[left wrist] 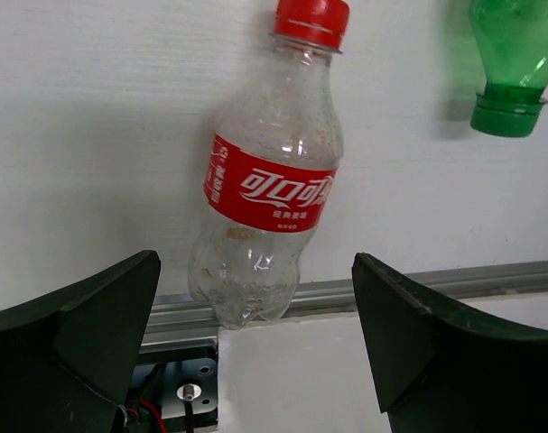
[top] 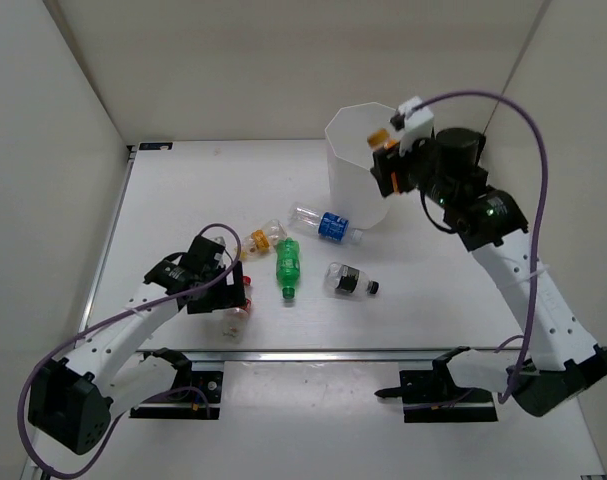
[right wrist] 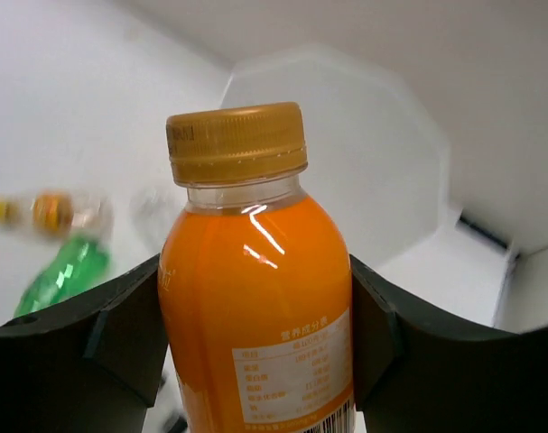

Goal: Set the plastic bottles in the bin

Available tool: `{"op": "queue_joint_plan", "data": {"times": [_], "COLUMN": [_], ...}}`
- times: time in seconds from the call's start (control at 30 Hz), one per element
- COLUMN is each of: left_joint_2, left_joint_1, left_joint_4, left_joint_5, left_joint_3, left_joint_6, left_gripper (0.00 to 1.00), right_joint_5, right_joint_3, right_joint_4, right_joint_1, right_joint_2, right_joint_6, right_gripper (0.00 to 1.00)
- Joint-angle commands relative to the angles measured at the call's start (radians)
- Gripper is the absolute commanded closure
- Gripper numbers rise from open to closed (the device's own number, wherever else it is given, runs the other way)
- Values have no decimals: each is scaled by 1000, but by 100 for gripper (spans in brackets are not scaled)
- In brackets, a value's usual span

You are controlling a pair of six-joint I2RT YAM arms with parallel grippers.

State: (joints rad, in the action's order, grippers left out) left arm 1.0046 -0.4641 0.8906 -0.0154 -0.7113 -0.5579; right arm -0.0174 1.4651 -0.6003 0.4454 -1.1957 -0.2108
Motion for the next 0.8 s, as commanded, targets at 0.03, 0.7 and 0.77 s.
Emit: {"op": "queue_joint_plan", "data": {"times": [0.03, 0.7, 0.77], "left_joint_2": [-4, 57, 95], "left_joint_1": [-42, -79, -68], "left_joint_4": [-9, -171, -182], "left_joint_5": [25, -60, -58], "left_joint_3": [16, 107, 101], "left_joint_6": [6, -62, -47], "left_gripper": [2, 5, 12], "right_joint_5": [16, -136, -116], "right_joint_3": [205, 475, 463], "right_joint_4": [146, 203, 175], "right_joint_1": [-34, -203, -205], "right_joint_2": [-215, -529, -490], "right_joint_6": [-59, 117, 123], "right_gripper": [66, 1, 0]}}
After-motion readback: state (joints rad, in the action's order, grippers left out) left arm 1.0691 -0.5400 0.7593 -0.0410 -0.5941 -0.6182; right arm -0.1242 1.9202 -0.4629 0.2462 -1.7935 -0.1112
